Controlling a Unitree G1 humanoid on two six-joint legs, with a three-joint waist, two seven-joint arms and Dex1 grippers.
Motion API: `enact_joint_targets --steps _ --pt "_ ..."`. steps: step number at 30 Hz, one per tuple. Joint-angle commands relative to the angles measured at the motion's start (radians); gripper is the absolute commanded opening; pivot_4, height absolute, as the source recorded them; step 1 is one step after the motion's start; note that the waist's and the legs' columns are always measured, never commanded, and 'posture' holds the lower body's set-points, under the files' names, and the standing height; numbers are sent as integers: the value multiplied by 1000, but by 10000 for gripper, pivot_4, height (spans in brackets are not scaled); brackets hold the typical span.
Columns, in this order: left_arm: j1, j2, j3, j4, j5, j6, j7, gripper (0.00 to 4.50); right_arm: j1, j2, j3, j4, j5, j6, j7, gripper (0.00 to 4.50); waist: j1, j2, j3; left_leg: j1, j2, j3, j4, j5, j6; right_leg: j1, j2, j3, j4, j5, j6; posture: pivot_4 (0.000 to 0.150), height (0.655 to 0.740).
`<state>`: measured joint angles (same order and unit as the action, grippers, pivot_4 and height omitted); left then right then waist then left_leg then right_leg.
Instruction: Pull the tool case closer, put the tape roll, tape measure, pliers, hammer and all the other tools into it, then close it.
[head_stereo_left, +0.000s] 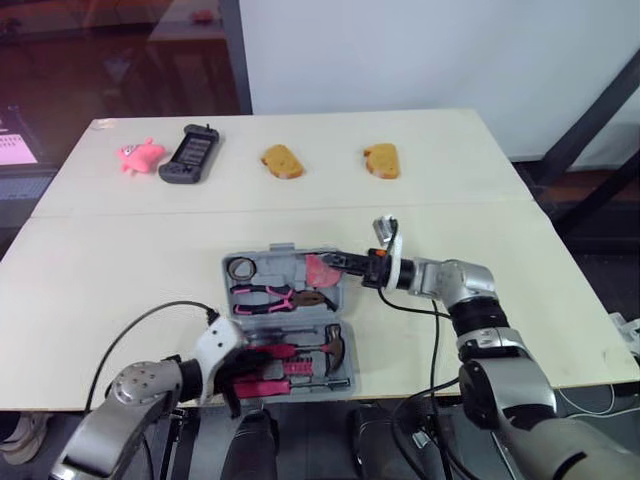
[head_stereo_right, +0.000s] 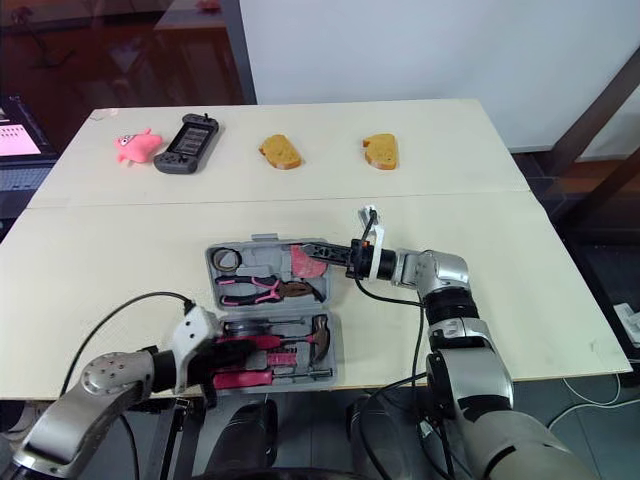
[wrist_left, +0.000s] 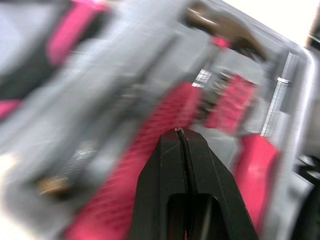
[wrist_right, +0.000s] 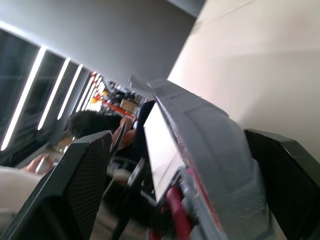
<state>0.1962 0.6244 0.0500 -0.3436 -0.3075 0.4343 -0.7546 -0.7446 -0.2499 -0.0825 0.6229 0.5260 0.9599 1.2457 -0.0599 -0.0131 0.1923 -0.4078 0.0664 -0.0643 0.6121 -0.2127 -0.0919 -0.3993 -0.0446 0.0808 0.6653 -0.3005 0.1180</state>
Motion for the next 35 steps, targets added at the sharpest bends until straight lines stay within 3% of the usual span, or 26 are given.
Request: enact_joint_targets --steps 1,7,18,21,26,28,35 --pt "36 2 195 3 -116 -4 -10 0 7 -24 13 -66 43 26 53 44154 -8 0 0 -1 0 0 0 0 0 0 0 0 0 0 0 1500 7400" --pt "163 23 425 110 -199 -80 -115 0 26 -61 36 -162 84 49 114 44154 -11 0 0 -1 0 1 -2 0 0 -3 -1 0 0 0 0 1500 7400" --pt "213 104 474 192 -185 -312 -345 0 281 -254 160 -686 188 117 151 44154 4 -2 0 -3 0 2 -1 -1 0 -4 -1 1 -2 -2 -4 1500 7400" --pt "222 165 488 209 -199 -315 -427 0 367 -362 135 -815 161 44 132 44154 5 -3 0 -3 0 2 -1 -1 0 -4 -1 1 -2 -2 -4 1500 7400" --pt "199 232 478 222 -181 -291 -441 0 475 -483 54 -923 89 -150 72 44154 12 -3 0 -4 0 4 -1 -1 0 -5 -2 2 -3 -3 -5 1500 7400" --pt "175 246 460 227 -131 -285 -395 0 503 -504 15 -940 73 -209 41 44154 15 -4 0 -4 0 4 -1 -1 0 -6 -2 3 -4 -3 -6 1500 7400" --pt "69 279 443 255 -149 -269 -425 0 559 -522 -90 -903 -52 -497 -70 44154 16 -4 1 -4 0 4 -1 -1 0 -5 -2 3 -4 -3 -6 1500 7400"
